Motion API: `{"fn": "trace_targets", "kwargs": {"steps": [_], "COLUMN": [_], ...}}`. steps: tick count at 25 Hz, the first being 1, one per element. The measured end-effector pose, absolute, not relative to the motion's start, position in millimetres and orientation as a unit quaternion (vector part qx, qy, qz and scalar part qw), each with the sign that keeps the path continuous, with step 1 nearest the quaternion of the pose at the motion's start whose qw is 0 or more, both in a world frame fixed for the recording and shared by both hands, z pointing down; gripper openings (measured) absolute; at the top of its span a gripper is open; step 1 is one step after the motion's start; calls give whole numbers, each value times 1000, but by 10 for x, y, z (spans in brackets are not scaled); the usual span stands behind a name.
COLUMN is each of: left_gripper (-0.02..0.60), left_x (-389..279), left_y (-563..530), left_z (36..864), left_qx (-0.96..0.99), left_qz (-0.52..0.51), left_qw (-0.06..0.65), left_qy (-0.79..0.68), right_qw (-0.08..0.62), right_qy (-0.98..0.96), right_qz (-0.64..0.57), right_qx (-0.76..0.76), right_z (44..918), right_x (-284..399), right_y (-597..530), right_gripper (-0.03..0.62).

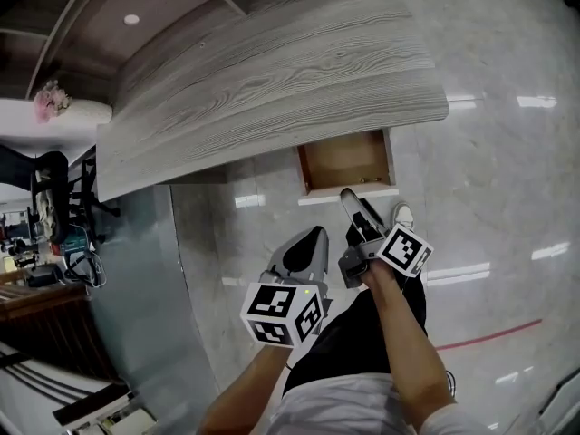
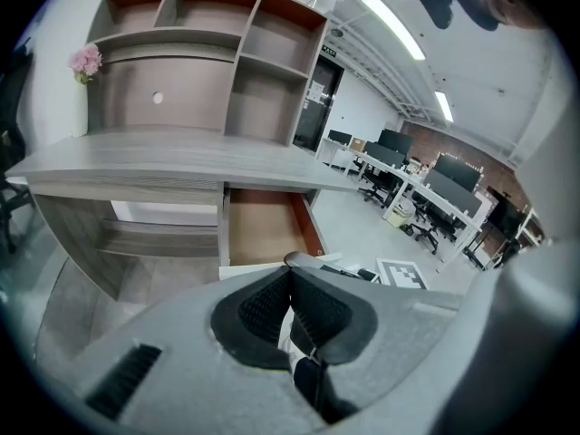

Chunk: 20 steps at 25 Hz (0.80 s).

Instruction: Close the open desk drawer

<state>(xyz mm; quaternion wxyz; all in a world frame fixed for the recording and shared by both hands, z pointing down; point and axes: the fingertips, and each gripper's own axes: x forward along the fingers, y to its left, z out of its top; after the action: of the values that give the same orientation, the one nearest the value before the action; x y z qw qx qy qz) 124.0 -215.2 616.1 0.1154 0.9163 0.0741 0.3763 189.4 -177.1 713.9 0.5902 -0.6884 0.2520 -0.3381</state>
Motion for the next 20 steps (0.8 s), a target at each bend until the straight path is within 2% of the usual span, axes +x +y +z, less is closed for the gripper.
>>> {"fn": "trace_targets", "kwargs": {"steps": [10,20], "left_gripper": [3,3], "left_x": [1489,1768], "left_y": [-2163,-2094], "left_z": [5939,5840], "left_qx": [923,925], "left_qz": [357,348], "left_qw": [132,142], "left_qy": [61,50], "right_qw": [573,547], "right_qy": [295,306], "right_qz": [-334,-372], "right_qx": [-688,-685], "right_z": [6738,6753], "right_x": [1988,2204], "right_y": [-1838,-1838], "right_gripper": [250,242]}}
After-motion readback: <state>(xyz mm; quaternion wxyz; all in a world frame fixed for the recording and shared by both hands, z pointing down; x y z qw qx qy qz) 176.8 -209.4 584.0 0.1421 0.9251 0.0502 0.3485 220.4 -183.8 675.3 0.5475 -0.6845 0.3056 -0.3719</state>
